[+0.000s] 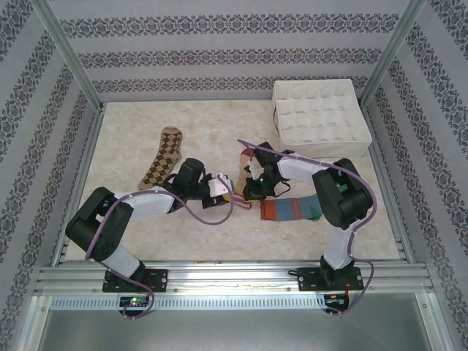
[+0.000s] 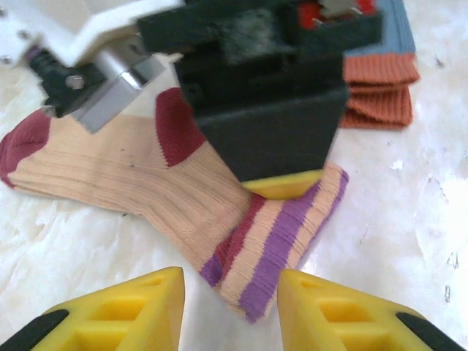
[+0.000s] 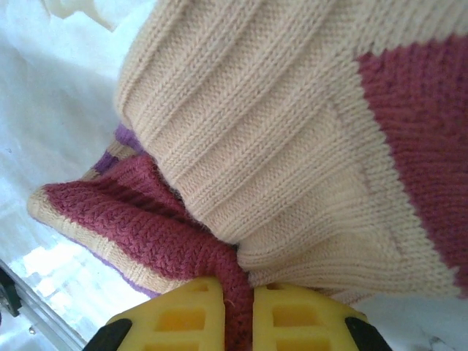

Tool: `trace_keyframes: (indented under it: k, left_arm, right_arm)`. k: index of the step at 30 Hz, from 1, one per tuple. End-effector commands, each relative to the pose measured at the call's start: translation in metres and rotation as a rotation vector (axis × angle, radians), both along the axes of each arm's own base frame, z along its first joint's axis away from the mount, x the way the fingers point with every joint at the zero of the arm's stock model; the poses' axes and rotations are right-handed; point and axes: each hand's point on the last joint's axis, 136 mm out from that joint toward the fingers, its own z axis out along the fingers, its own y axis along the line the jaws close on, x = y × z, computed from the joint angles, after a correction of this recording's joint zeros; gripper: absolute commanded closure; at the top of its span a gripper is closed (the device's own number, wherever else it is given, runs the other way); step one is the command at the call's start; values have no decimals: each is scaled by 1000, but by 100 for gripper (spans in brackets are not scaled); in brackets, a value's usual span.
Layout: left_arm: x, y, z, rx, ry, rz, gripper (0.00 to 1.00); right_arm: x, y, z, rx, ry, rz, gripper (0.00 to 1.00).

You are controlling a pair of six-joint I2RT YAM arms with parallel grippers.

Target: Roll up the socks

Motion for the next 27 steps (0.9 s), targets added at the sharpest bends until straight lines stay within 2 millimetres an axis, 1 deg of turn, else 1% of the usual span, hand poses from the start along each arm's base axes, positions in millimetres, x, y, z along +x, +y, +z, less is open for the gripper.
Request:
trace_keyframes:
  k: [1,4,9,12,17,21,25,27]
  left_arm:
    - [-7,-7,-7,96,-181,-119,62]
    - [-11,-10,-18,157,-241,-161,62]
    - [-12,-19,-31,210,-302,-206,61]
    - [-10,-23,-40,238,-308,-222,60]
    - [-1,-22,-54,290,-306,-213,59]
    - [6,-20,-59,318,-313,-180,58]
    - [8,-19,-64,337,-306,-180,58]
    - [9,-20,-65,341,-302,-180,60]
  right_arm:
    - [-29,-33,-40,-169,136,11,90]
    - [-30,-35,-42,-167,160,12,90]
    - [-32,-34,-44,-157,178,21,90]
    - [-33,-34,-43,-152,183,26,91]
    - [-38,-31,-41,-129,190,47,91]
    - [-41,-31,-39,-114,198,69,91]
    - [-45,-26,-36,-82,217,101,91]
    - [-46,-24,-34,-67,226,124,91]
